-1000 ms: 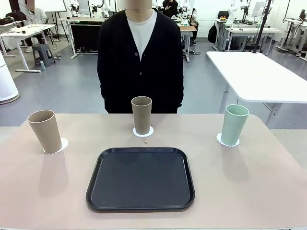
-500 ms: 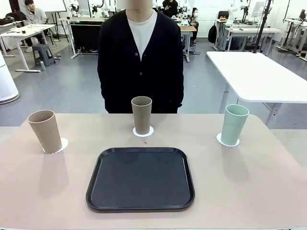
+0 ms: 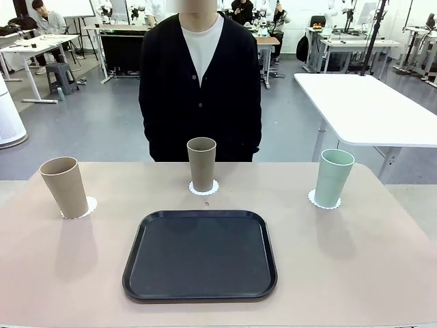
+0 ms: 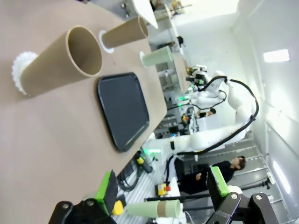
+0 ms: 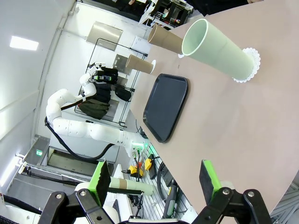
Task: Place coasters on the table and set cups on them.
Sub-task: Take one Reusable plastic cup from the Flat Tray and place it on a coaster set by the human.
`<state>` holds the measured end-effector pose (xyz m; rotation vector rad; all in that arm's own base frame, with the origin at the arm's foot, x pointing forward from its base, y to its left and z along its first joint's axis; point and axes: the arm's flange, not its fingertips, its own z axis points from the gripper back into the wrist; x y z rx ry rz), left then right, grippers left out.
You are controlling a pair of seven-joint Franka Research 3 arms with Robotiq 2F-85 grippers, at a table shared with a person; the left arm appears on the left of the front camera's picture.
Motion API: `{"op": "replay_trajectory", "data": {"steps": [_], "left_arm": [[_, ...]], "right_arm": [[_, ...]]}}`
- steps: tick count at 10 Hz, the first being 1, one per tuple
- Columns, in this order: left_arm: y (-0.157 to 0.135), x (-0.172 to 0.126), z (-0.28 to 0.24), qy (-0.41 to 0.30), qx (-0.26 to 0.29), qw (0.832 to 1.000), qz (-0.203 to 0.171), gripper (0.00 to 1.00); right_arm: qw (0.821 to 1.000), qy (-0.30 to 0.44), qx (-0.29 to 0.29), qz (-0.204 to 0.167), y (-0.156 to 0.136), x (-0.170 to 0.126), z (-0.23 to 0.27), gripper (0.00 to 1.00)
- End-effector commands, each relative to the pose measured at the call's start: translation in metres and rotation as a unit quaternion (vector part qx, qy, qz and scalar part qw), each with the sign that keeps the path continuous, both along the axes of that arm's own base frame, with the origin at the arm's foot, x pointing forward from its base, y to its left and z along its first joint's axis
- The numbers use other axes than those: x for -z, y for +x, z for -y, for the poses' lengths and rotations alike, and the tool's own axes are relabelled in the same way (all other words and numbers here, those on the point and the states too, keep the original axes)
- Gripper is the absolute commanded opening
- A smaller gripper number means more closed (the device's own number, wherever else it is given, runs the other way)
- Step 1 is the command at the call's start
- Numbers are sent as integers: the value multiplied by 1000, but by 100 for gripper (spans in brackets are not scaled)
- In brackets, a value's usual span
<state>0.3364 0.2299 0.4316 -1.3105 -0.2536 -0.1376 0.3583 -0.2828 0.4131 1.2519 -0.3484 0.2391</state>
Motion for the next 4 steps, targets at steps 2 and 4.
{"op": "replay_trajectory", "data": {"steps": [2,4], "left_arm": [[-4,-2,4,2,-8,1000,2,100],[-4,-2,4,2,-8,1000,2,100]], "right_arm": [[1000,-3,2,-4,0,0,-2,100],[1000,-3,2,-4,0,0,-2,100]]}}
